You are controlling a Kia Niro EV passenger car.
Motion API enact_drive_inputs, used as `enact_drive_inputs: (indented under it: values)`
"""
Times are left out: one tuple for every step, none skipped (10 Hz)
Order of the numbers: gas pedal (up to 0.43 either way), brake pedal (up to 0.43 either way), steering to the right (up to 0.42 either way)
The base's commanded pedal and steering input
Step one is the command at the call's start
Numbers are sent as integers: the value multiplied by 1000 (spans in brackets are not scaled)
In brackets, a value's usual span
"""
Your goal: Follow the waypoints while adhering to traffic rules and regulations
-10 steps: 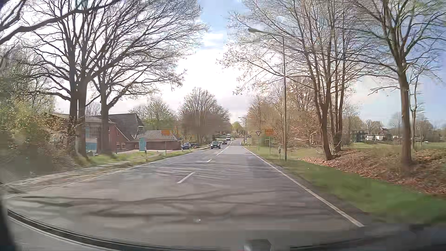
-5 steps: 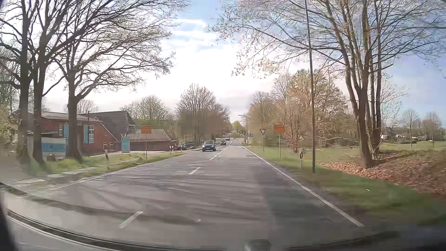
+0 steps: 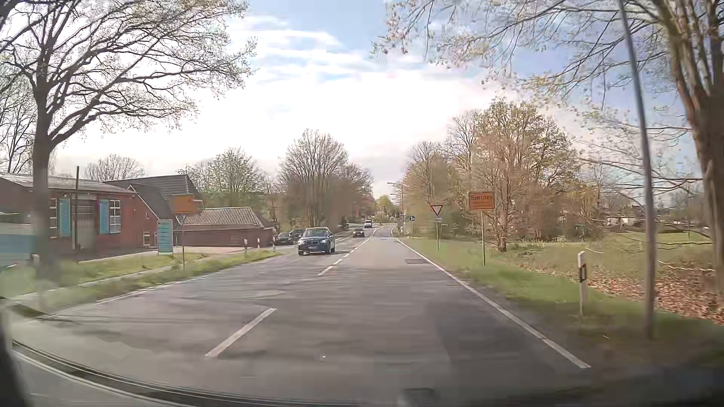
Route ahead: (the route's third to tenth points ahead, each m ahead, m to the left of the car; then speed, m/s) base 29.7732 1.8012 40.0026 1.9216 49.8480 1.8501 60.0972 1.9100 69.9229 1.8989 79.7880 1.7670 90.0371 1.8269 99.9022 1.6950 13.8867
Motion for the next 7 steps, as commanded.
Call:
enact_drive_inputs:
  values:
    - [138,0,0]
    - [138,0,0]
    - [130,0,0]
    - [130,0,0]
    - [130,0,0]
    - [130,0,0]
    - [130,0,0]
